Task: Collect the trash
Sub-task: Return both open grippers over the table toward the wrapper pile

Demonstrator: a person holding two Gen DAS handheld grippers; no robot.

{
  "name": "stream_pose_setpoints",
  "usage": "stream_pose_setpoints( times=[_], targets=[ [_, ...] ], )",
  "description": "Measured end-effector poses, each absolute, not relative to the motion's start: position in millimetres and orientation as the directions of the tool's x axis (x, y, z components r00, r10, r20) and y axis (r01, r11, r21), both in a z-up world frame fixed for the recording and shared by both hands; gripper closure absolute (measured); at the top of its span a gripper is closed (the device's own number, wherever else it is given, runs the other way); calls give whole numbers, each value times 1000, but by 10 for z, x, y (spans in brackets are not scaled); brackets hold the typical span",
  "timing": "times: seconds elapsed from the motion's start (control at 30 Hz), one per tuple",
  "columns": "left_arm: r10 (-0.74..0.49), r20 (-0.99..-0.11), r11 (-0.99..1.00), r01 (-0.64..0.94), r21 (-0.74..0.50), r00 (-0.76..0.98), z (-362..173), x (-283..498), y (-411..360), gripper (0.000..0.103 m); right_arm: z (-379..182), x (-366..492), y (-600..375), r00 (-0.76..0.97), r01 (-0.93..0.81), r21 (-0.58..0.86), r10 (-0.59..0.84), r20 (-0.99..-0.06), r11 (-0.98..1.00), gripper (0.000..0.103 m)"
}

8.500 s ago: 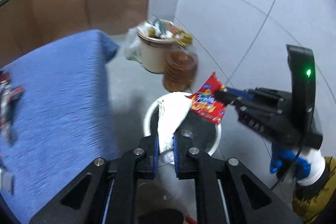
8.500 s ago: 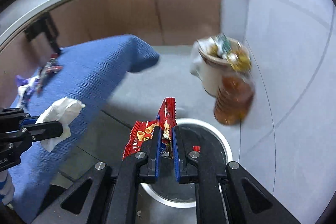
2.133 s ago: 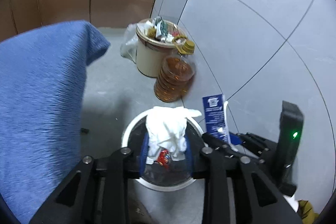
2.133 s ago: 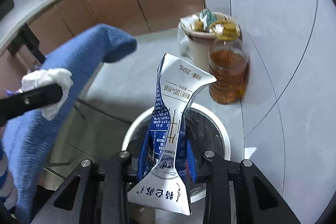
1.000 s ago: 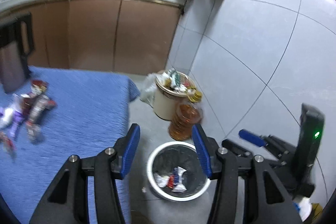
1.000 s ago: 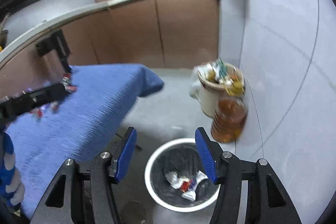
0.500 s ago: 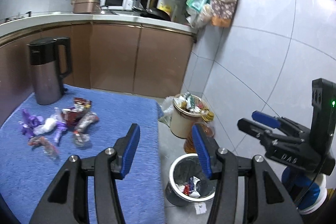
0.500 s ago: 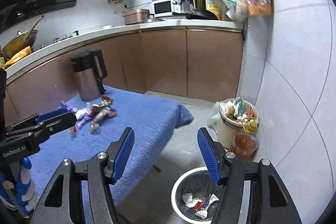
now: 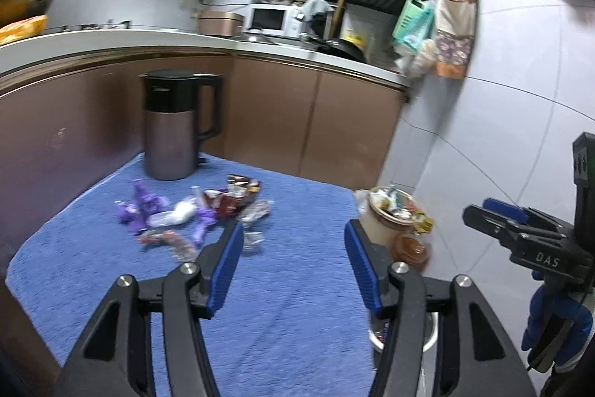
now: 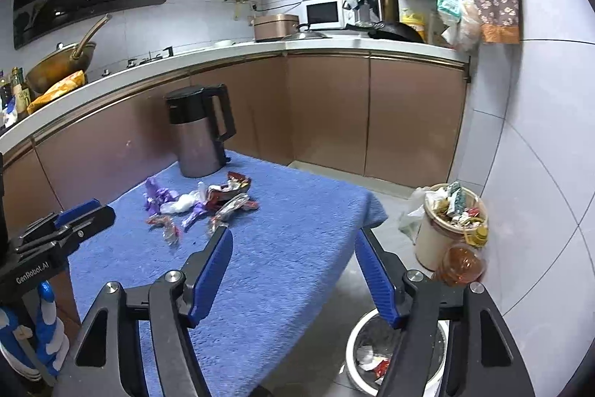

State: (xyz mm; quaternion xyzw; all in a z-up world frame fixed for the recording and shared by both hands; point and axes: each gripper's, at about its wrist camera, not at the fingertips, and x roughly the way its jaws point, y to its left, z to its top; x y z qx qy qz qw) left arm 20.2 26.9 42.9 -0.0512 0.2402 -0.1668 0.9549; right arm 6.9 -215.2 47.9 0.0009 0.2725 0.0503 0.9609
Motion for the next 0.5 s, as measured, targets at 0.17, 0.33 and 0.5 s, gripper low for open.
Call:
stream_pose_setpoints(
  times=[0.17, 0.33, 0.5],
  targets=[
    [-275, -451, 959, 206, -195, 849, 304, 214, 597, 47, 383, 120, -2007, 827, -115, 18, 106, -552, 993, 37],
    [-238, -461, 964, 149, -221, 855, 196, 243, 848, 47, 328, 183, -1925, 818, -118, 21, 109, -565, 993, 37],
    [-227, -465, 963, 128, -236, 855, 126, 267, 981, 47, 259, 262, -1888, 805, -119, 25, 111, -583, 993, 36]
  ],
)
